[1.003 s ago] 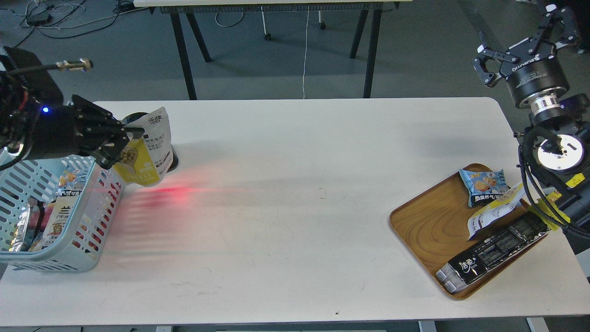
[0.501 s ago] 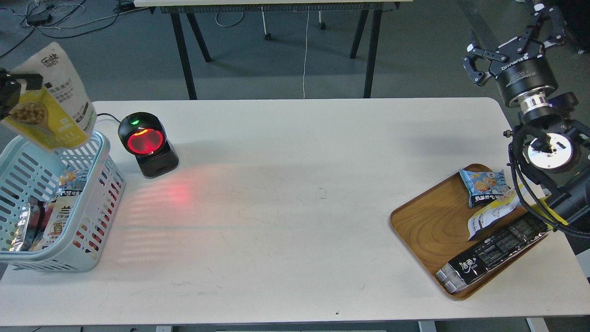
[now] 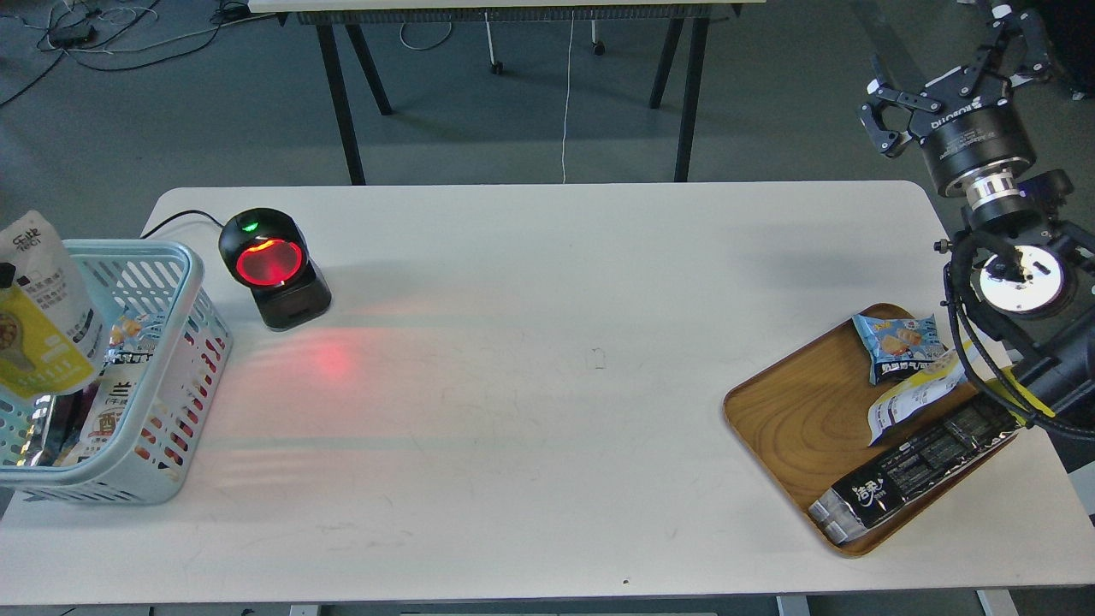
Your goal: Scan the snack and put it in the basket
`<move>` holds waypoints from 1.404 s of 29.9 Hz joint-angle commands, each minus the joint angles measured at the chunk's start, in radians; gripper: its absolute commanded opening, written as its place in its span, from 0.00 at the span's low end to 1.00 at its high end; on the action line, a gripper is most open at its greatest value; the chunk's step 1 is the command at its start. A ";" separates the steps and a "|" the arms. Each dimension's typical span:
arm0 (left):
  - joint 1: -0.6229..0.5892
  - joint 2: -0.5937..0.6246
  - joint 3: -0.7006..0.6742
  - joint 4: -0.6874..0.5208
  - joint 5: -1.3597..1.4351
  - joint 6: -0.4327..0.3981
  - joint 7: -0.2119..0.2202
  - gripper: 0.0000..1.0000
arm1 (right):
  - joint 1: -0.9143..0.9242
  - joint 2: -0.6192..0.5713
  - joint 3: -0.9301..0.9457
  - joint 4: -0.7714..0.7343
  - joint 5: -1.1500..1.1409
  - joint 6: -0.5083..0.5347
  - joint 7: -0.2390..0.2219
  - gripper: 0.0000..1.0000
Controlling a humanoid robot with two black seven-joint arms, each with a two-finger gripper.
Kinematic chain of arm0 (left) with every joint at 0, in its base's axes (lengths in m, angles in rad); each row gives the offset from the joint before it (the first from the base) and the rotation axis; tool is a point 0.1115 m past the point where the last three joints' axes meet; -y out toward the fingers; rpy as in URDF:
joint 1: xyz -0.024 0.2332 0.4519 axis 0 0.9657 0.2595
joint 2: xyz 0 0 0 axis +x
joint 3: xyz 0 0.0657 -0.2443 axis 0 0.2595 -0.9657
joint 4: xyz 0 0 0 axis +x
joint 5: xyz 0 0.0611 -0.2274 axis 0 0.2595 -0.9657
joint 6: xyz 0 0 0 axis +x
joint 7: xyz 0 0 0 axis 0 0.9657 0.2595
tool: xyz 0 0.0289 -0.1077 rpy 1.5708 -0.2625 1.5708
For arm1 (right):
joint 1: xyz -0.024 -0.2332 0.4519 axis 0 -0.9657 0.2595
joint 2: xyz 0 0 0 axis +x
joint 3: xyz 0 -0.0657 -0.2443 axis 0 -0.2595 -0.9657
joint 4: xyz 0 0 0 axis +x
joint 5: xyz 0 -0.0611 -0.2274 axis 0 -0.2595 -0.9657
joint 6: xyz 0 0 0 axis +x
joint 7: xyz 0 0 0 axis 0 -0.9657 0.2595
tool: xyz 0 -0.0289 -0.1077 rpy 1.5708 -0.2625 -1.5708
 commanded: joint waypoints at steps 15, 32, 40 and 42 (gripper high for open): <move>-0.029 -0.324 -0.155 0.177 -1.304 -0.029 0.039 1.00 | 0.022 -0.012 0.081 -0.006 -0.003 -0.010 0.000 0.99; -0.024 -1.017 -0.442 0.873 -2.001 -0.147 0.136 1.00 | 0.028 0.039 0.121 -0.054 0.008 -0.018 -0.067 0.99; -0.004 -1.156 -0.583 0.986 -2.107 -0.147 0.193 1.00 | 0.012 0.052 0.166 -0.063 0.015 -0.021 -0.076 0.99; -0.004 -1.183 -0.584 0.986 -2.121 -0.147 0.196 1.00 | 0.015 0.054 0.170 -0.074 0.015 -0.021 -0.078 0.99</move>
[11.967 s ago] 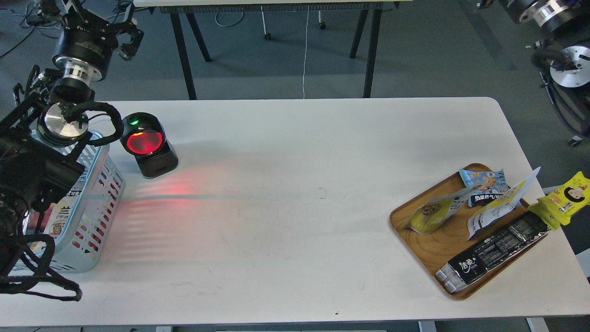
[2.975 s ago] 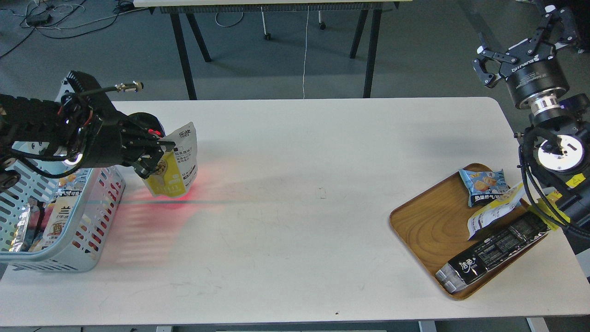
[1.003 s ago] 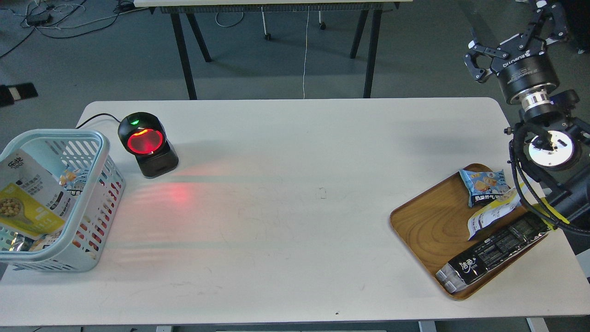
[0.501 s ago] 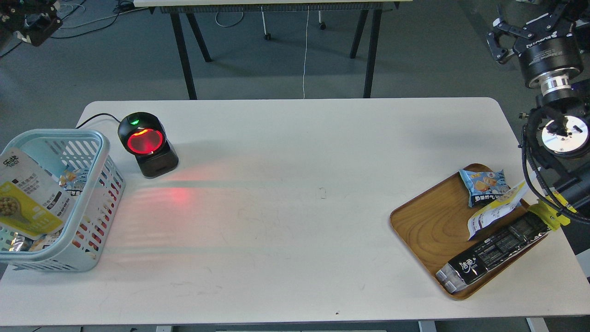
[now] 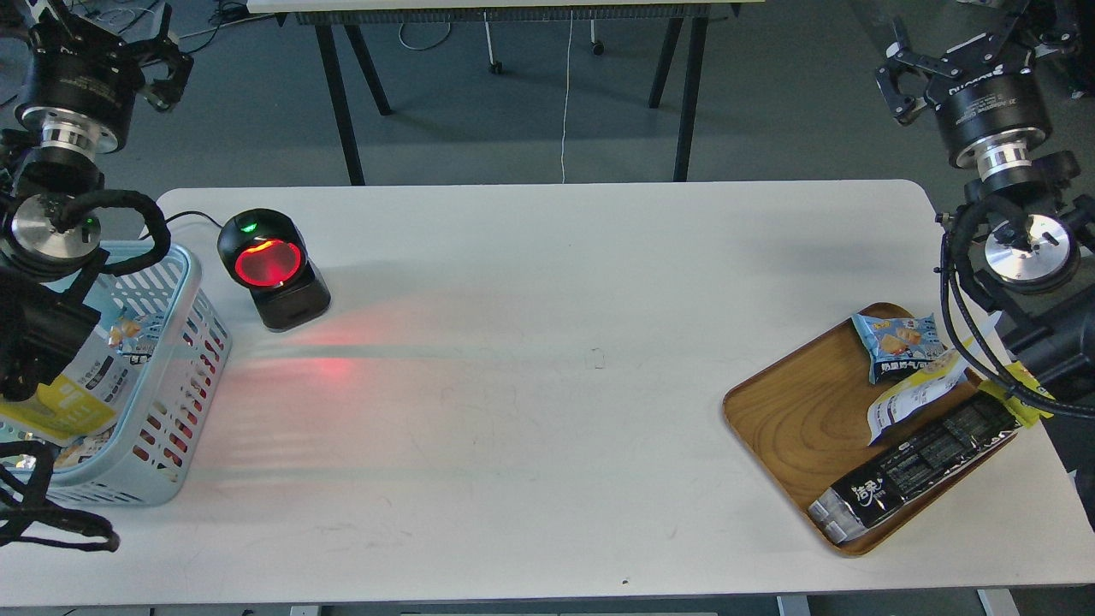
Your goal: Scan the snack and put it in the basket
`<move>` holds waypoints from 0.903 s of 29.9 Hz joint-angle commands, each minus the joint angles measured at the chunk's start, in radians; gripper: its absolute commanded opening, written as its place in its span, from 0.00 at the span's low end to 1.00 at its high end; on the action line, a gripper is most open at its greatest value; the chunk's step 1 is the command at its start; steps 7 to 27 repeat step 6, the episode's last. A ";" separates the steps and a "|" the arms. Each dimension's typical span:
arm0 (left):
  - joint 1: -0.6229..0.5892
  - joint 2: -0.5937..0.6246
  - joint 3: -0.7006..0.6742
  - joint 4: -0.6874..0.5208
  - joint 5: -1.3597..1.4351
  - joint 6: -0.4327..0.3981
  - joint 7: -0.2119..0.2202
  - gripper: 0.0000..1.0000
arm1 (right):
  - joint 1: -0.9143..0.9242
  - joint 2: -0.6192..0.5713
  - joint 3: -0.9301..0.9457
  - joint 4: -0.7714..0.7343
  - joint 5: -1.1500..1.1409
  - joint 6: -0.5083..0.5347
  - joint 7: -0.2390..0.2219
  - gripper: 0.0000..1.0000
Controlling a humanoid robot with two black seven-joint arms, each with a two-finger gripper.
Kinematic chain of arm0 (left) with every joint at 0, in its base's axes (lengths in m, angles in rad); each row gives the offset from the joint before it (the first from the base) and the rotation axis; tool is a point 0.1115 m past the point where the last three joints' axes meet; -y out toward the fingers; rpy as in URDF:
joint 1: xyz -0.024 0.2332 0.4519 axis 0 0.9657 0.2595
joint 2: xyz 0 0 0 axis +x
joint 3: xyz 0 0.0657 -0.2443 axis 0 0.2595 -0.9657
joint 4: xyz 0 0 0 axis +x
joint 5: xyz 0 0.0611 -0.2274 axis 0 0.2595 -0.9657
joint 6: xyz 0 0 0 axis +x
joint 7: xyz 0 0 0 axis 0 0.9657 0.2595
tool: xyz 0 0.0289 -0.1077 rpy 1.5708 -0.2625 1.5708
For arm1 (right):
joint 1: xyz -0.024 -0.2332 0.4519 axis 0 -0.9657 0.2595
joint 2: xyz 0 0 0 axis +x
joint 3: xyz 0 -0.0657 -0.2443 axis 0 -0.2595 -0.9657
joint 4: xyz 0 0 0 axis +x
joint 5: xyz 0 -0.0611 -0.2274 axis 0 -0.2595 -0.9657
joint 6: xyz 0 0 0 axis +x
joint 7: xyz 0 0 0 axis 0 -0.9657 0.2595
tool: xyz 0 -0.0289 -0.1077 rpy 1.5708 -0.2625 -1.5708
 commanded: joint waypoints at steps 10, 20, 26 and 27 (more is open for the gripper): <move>0.001 -0.037 0.001 -0.005 -0.026 0.000 0.007 1.00 | 0.020 0.008 0.062 -0.013 0.001 -0.003 -0.011 0.99; 0.001 -0.037 0.001 -0.005 -0.026 0.000 0.007 1.00 | 0.020 0.008 0.062 -0.013 0.001 -0.003 -0.011 0.99; 0.001 -0.037 0.001 -0.005 -0.026 0.000 0.007 1.00 | 0.020 0.008 0.062 -0.013 0.001 -0.003 -0.011 0.99; 0.001 -0.037 0.001 -0.005 -0.026 0.000 0.007 1.00 | 0.020 0.008 0.062 -0.013 0.001 -0.003 -0.011 0.99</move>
